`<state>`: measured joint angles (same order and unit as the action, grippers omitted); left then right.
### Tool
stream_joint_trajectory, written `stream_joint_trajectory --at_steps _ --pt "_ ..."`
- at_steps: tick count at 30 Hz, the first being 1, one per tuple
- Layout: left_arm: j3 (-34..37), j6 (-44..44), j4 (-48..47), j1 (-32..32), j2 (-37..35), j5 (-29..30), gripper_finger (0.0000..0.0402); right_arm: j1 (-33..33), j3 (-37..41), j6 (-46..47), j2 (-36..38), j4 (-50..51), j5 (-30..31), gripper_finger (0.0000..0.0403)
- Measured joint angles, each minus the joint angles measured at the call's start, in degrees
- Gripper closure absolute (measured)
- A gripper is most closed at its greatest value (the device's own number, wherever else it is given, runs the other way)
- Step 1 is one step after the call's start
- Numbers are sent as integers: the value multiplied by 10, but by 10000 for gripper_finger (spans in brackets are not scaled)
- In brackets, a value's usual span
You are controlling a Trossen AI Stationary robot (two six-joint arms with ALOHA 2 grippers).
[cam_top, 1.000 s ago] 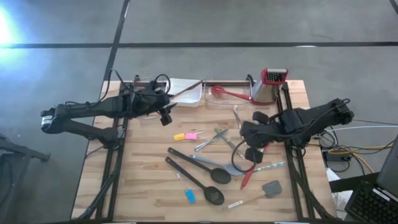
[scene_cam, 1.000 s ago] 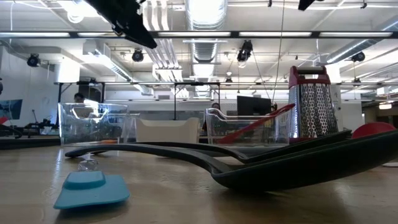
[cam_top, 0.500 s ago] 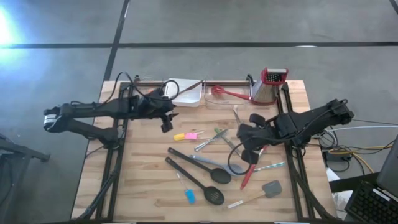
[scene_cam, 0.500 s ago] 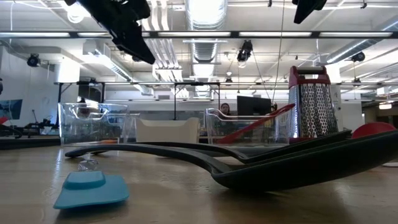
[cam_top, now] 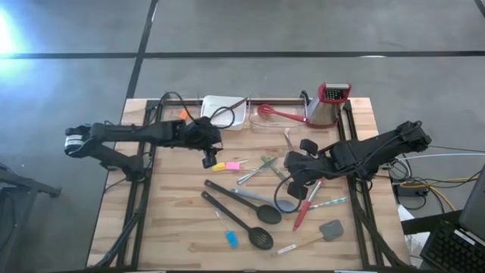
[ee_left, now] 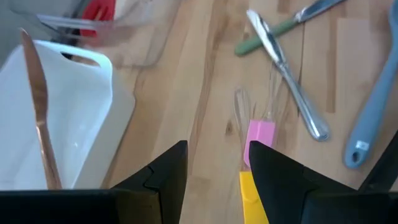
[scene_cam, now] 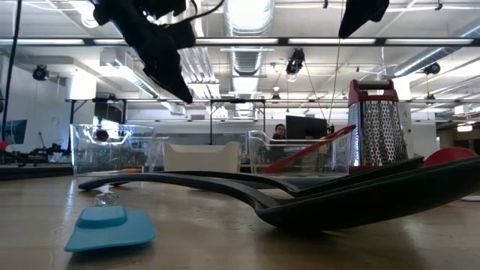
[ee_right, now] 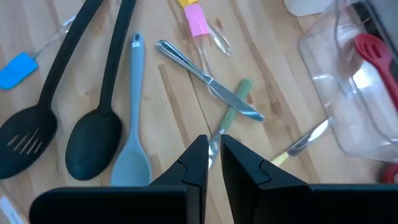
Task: Pick & Place Kitchen Items
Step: Put the top silver knife into the white bin
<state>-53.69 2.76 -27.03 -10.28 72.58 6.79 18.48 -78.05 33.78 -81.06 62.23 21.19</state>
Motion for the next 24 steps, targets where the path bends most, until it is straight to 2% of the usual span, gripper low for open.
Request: stream_joint_trajectory --at_steps 7,11,15,24 --pt "0 0 8 0 30 -1 225 -2 64 39 0 -62 14 364" --pt "0 -1 46 0 51 -50 225 -5 91 23 0 -98 15 364" --pt "0 -16 100 4 84 -83 225 -11 102 18 0 -107 15 364" --pt "0 -50 193 40 153 -83 225 -19 104 -9 0 -106 14 364"
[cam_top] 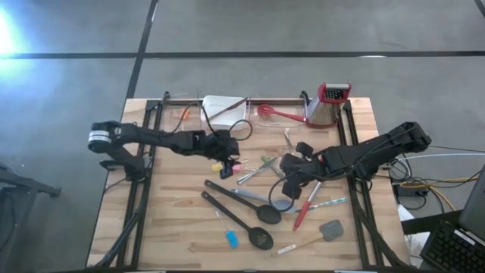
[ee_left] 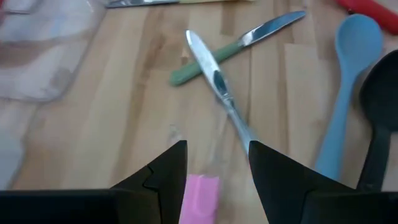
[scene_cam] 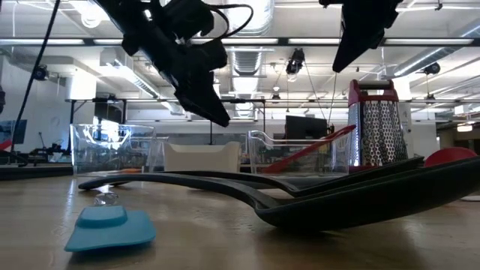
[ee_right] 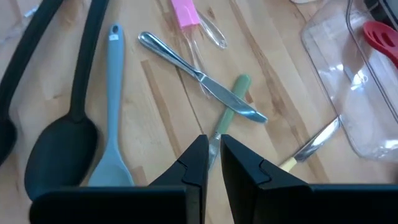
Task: Pick & Place Kitchen Items
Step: Put the top silver knife into the white bin
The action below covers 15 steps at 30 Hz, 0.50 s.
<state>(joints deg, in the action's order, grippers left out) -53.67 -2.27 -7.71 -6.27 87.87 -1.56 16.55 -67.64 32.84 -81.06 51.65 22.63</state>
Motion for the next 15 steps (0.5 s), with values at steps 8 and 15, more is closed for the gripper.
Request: stream_joint_trajectory --at_steps 8,15 --pt "0 -96 83 53 51 19 225 -1 -5 -34 1 1 7 364" --pt "0 -206 132 79 94 90 225 -1 -5 -41 1 6 14 364"
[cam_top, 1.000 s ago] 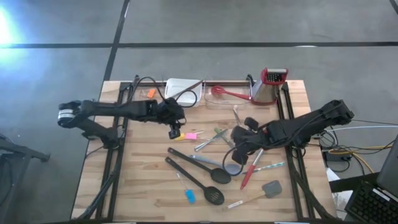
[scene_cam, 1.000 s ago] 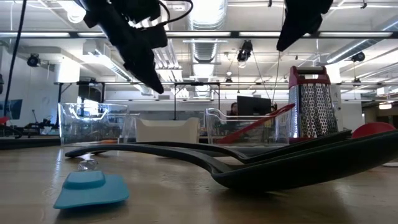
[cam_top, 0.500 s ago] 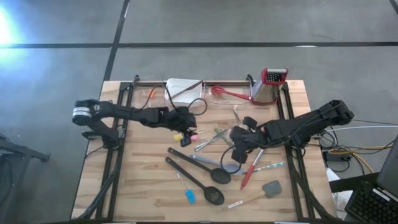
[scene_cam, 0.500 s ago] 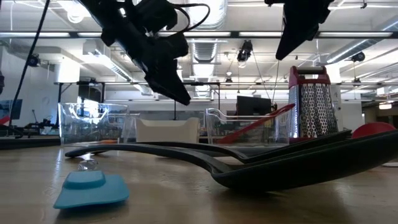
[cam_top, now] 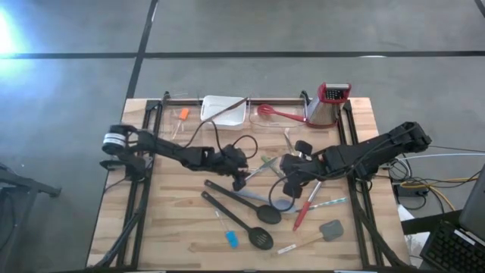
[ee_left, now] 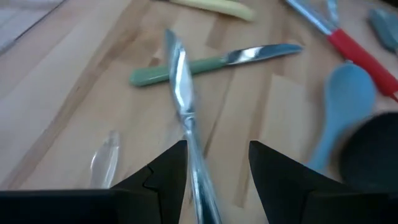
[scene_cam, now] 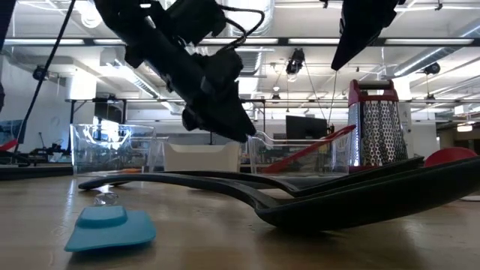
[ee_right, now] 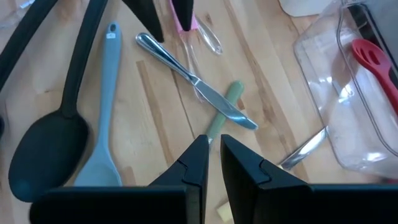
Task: Pick & Place Kitchen Items
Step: Put the top silver knife into the white bin
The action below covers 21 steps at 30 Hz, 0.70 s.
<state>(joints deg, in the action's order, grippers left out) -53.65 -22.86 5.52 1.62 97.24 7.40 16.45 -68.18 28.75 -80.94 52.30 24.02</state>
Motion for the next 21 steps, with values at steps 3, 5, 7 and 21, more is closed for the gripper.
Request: stream_joint_trajectory --at_steps 3,5,7,21 --pt "0 -19 6 0 18 14 225 0 0 -5 2 0 0 364" --pt "0 -26 12 -1 29 17 225 0 0 -5 2 0 0 364" --pt "0 -27 16 1 39 16 225 0 0 -8 3 0 0 364" --pt "-47 -24 25 7 112 10 225 0 0 -14 11 4 5 364"
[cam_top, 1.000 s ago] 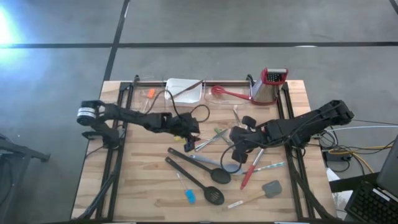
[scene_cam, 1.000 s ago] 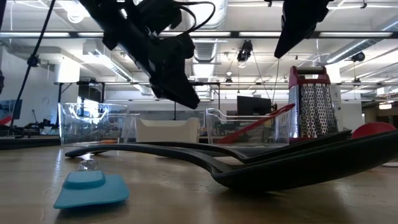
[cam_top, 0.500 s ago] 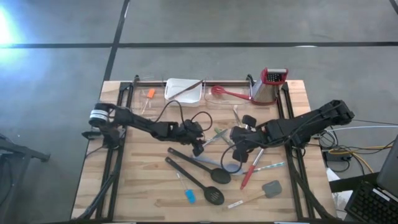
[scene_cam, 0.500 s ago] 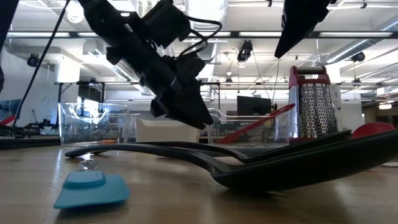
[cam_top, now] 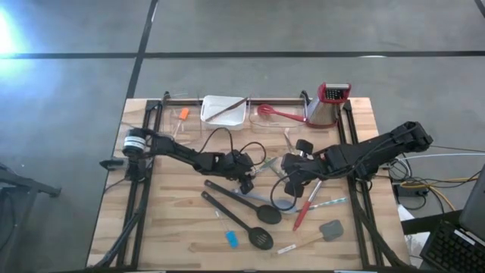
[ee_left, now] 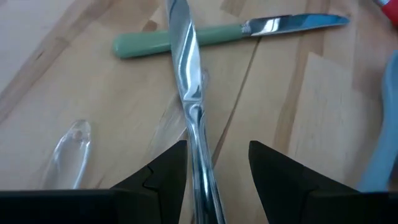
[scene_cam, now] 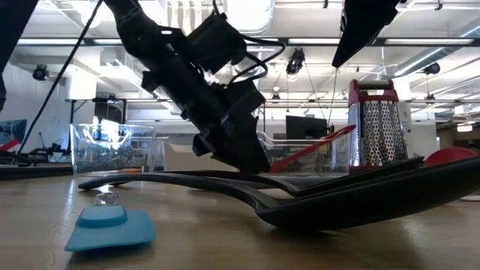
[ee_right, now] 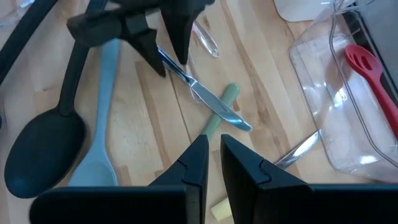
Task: Pick & Place Kitchen Items
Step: Put the top silver knife into the white bin
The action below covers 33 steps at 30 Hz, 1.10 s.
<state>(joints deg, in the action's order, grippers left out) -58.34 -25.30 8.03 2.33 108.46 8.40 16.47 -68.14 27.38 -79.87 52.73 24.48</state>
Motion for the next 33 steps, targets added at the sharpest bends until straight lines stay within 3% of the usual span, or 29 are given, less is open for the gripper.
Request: stream_joint_trajectory --at_steps 8,14,18,24,33 --pt "-20 3 5 1 44 11 225 0 0 -4 1 4 13 364" --pt "-35 32 7 5 69 54 230 0 0 -4 1 6 12 364" --pt "-35 47 4 7 69 69 267 0 0 -4 1 6 12 364" --pt "-34 65 4 13 67 85 359 0 0 -6 1 6 12 364" --pt "-33 66 4 18 59 78 360 0 0 -6 1 6 12 364"
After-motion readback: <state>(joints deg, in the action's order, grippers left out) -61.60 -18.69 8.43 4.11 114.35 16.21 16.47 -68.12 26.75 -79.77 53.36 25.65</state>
